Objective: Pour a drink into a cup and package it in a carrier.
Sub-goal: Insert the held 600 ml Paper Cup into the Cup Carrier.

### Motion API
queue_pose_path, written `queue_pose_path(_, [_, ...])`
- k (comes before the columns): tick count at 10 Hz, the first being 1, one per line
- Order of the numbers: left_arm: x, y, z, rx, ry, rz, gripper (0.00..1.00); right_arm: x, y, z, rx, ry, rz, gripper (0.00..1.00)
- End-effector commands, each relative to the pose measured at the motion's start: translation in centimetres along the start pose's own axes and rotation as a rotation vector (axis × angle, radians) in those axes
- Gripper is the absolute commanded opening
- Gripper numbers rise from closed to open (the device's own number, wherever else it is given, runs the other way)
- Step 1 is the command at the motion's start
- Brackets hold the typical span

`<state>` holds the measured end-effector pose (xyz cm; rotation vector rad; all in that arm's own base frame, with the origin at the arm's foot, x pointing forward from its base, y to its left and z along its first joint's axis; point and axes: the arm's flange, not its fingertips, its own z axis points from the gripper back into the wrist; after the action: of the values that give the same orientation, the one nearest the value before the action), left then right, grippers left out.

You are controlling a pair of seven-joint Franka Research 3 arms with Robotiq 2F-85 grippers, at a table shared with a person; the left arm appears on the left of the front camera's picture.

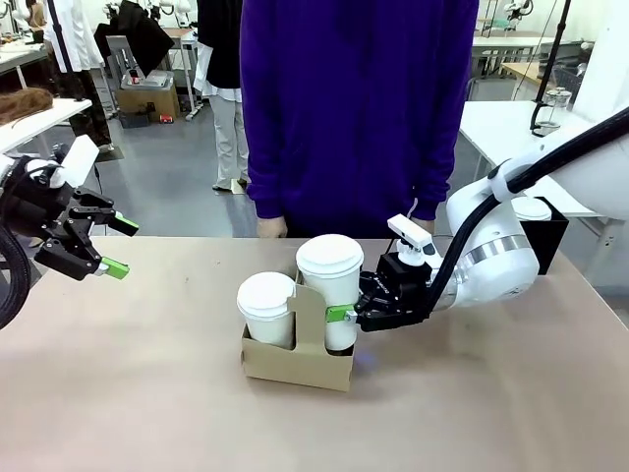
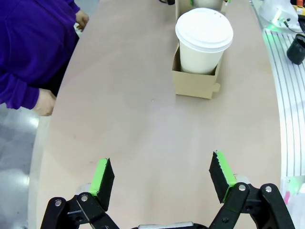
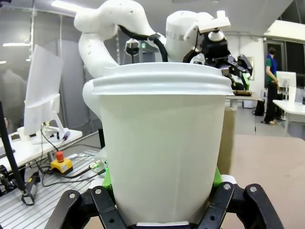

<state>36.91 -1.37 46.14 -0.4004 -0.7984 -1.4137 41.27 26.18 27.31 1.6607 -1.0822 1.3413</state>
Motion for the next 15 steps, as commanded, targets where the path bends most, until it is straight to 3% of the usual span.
queue_pose_path(1, [-0.2,0.2,-0.1,0.002,-0.030,-0.024,1.00,-0.8,0.7,-0.3,0.008,0.000,0.061,0.80])
queue_pose_path(11, [-0.2,0.2,-0.1,0.002,-0.030,-0.024,1.00,-0.3,-0.6,-1.0,0.000,-0.056,0.116,0.80])
queue_pose_path(15, [-0.2,0.2,-0.1,0.002,-0.030,-0.024,1.00,-2.8,-1.4,0.0,-0.014,-0.049,0.054,0.80])
